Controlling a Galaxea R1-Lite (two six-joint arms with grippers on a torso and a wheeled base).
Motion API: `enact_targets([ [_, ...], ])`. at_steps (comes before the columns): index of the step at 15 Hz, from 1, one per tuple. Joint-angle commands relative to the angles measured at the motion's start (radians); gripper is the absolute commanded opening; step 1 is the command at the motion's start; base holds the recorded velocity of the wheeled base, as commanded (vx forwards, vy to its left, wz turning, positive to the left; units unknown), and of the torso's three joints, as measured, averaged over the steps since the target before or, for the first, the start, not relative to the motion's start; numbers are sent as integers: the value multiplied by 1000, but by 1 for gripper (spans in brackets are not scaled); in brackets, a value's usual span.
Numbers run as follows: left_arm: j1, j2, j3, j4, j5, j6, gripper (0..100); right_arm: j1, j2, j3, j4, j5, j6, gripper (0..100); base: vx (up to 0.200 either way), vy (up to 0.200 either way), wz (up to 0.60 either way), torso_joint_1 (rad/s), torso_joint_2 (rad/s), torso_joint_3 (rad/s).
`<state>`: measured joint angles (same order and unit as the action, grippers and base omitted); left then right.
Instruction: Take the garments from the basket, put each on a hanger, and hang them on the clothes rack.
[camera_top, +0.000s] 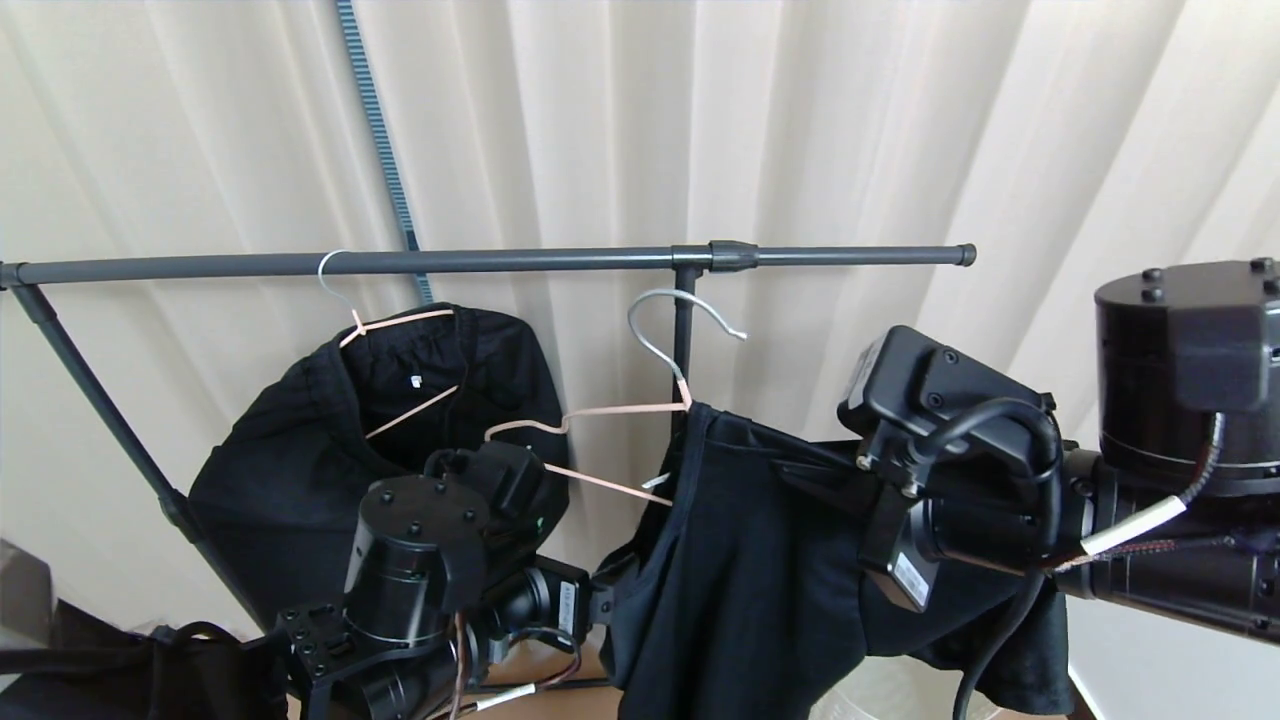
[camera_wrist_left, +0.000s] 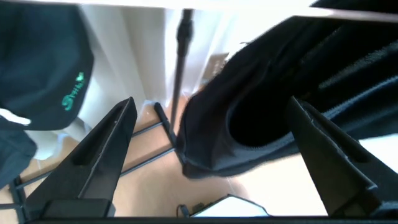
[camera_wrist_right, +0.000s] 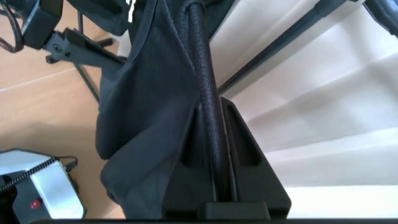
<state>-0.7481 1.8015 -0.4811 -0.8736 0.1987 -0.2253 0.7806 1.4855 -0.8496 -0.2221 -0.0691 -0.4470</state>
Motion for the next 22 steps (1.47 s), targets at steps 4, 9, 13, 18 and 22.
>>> enact_targets([
  [4,-51,59,-5,-2,18,-5,100,2,-83,129,-65,14,62,0,0,0,0,0,0,0],
  [9,-54,141,6,-67,54,-11,100,5,-105,149,-65,34,62,0,0,0,0,0,0,0],
  [13,-56,141,16,-67,53,-9,100,5,-110,149,-66,48,62,0,0,0,0,0,0,0],
  [18,-51,151,21,-67,50,-8,100,2,-145,150,-65,48,70,0,0,0,0,0,0,0],
  [22,-27,141,13,-67,51,-5,0,-37,-163,153,-60,49,70,0,0,0,0,0,0,0],
])
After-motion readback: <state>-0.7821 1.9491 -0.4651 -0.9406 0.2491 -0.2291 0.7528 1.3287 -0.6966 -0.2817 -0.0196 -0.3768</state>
